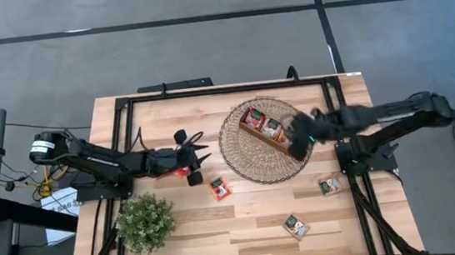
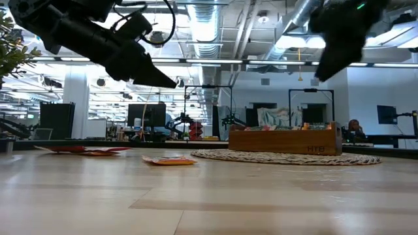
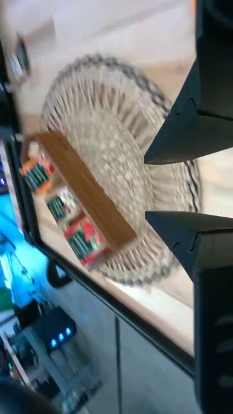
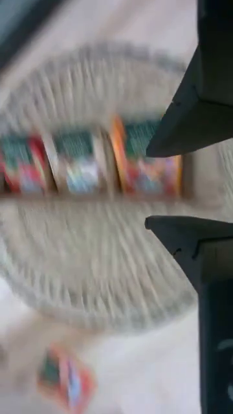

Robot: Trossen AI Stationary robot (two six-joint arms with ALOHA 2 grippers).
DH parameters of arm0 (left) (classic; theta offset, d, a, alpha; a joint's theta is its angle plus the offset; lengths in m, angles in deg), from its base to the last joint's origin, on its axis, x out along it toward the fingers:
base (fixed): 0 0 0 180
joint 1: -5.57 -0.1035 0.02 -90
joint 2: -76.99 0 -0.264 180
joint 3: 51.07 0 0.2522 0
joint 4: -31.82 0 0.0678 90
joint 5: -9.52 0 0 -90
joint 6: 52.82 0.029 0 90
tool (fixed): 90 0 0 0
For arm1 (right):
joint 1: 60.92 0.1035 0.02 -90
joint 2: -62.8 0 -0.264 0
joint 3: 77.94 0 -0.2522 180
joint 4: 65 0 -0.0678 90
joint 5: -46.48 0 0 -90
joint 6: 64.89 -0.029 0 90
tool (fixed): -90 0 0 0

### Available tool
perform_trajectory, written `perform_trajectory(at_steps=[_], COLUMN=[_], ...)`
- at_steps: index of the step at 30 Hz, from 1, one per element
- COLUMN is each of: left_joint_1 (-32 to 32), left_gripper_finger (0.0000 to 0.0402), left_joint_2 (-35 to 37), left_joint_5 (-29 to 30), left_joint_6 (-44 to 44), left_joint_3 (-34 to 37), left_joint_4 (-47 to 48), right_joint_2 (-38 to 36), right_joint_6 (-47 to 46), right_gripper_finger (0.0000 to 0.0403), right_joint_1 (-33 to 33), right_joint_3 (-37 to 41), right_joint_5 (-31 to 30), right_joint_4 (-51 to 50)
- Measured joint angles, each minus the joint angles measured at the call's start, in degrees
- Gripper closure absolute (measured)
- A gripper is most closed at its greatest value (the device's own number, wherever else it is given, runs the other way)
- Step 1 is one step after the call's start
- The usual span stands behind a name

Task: Pick & Place Tea
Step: Put the brown tea bag into the middle section of the wooden organizer

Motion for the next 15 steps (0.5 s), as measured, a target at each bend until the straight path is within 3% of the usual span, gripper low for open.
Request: perform_trajectory(at_steps=[4, 9, 15], left_joint_1=[0.6, 0.6, 0.6], left_gripper_finger=[0.0282, 0.0282, 0.0282], left_joint_2=[0.0, 0.0, 0.0], left_joint_5=[-2.8, -4.9, -4.9], left_joint_6=[0.0, 0.1, 1.1], left_joint_3=[0.0, 0.0, 0.0], left_joint_4=[-1.0, -2.3, -2.5], right_joint_2=[-1.7, 4.9, 18.7], right_joint_6=[-9.6, -10.8, -8.6], right_gripper_finger=[0.0274, 0.0286, 0.0287], right_joint_1=[14.9, 31.9, 41.4], right_joint_3=[2.5, 2.8, 2.8], right_joint_5=[0.1, 0.4, 1.2], right_joint_4=[2.1, 10.6, 24.9])
